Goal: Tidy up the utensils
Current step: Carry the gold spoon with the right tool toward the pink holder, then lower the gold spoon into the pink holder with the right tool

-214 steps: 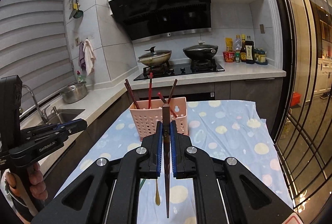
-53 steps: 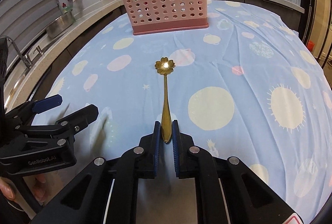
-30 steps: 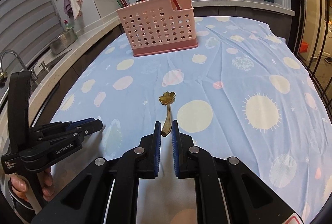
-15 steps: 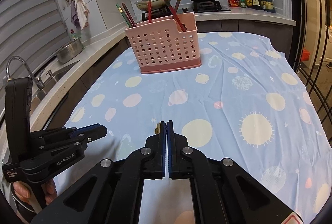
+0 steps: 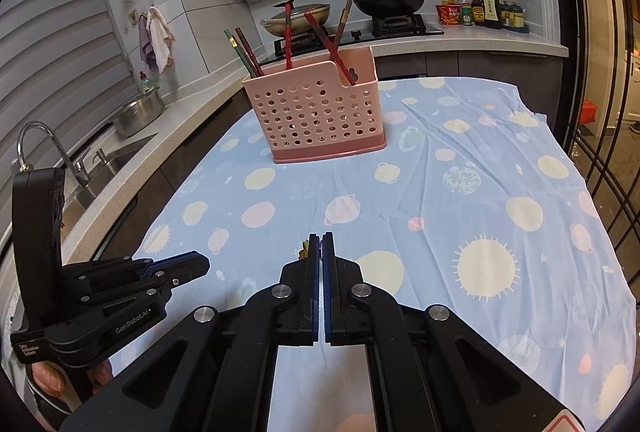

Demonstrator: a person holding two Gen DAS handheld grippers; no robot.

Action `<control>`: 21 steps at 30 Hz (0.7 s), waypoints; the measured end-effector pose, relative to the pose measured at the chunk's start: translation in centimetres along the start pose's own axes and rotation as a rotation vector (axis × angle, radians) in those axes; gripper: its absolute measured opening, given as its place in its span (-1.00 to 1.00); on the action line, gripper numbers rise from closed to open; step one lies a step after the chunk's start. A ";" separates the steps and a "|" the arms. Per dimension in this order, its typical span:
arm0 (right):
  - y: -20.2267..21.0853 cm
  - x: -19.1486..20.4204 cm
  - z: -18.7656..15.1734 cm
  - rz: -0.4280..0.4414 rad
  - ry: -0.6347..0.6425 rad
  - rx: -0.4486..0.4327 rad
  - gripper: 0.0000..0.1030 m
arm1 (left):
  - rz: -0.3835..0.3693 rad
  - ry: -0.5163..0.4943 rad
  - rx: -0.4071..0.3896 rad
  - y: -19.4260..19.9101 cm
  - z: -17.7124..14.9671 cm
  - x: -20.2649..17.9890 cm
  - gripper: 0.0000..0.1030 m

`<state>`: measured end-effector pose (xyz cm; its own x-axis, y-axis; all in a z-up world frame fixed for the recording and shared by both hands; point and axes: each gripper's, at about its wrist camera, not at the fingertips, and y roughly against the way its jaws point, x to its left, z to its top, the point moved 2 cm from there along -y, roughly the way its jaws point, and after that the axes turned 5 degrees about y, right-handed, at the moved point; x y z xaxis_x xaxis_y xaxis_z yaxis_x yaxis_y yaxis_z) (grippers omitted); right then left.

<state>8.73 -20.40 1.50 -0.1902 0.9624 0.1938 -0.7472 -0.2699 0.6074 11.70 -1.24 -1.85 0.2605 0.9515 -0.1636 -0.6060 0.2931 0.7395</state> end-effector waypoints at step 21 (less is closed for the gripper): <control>1.8 -0.2 13.6 0.023 0.068 -0.217 -0.97 | 0.025 -0.044 -0.159 1.8 10.1 -1.1 -0.91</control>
<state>16.10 -21.47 12.99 -0.2459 0.9577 0.1493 -0.8600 -0.2866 0.4222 17.89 -2.66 6.26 0.2748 0.9546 -0.1150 -0.7231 0.2840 0.6296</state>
